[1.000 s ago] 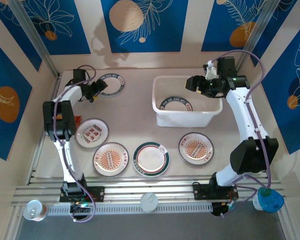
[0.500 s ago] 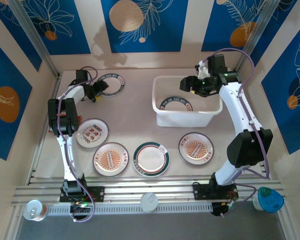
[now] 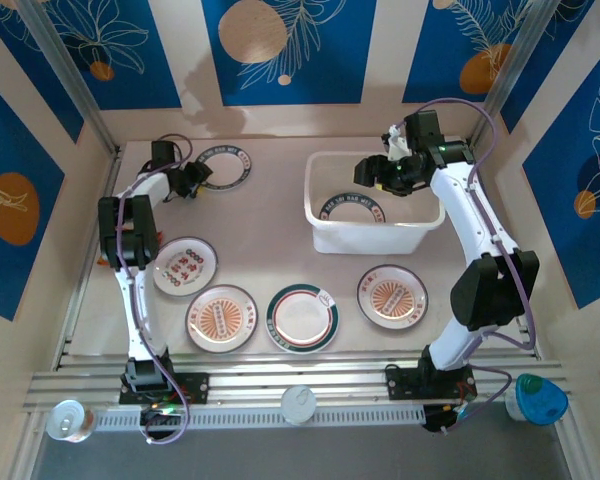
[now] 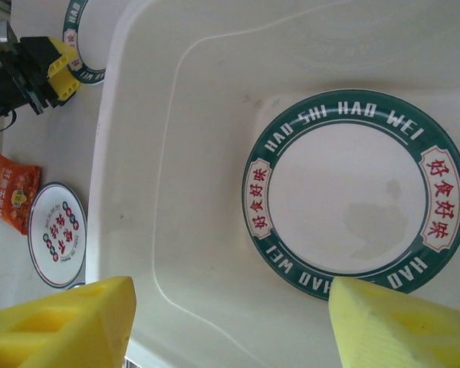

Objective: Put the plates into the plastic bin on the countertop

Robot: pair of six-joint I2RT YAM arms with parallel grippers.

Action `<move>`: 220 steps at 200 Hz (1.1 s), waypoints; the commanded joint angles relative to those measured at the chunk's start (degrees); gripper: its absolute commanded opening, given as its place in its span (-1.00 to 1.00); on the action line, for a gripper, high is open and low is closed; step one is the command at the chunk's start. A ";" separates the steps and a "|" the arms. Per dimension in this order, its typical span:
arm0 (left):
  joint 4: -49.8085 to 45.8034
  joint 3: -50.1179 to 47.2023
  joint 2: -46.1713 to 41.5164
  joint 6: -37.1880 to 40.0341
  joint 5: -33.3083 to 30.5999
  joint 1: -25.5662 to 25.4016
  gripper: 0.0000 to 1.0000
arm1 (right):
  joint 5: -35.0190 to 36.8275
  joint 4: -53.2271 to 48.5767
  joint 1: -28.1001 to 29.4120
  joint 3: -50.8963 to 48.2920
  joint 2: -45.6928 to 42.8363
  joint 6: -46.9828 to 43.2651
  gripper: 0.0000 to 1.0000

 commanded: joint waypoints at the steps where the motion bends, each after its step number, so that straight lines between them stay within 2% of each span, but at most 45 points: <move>1: 2.50 -0.70 1.14 -1.91 0.47 0.20 -0.37 | -0.35 0.19 1.08 0.55 -0.36 0.64 0.35; 48: 5.82 -4.85 -1.32 -1.66 1.79 0.12 -1.00 | -1.93 2.32 2.37 -0.19 -0.40 0.11 0.22; 99: 9.19 -11.55 -7.17 -0.92 6.02 0.01 -1.00 | -2.32 3.20 3.01 -1.50 -1.23 -0.37 0.12; 158: 11.42 -27.89 -22.29 1.61 10.65 -0.17 -1.00 | -2.63 7.36 3.34 -7.68 -5.96 1.16 0.07; 220: 5.83 -35.31 -38.88 4.35 15.85 -0.16 -1.00 | -3.34 13.09 3.31 -16.93 -15.10 3.89 0.05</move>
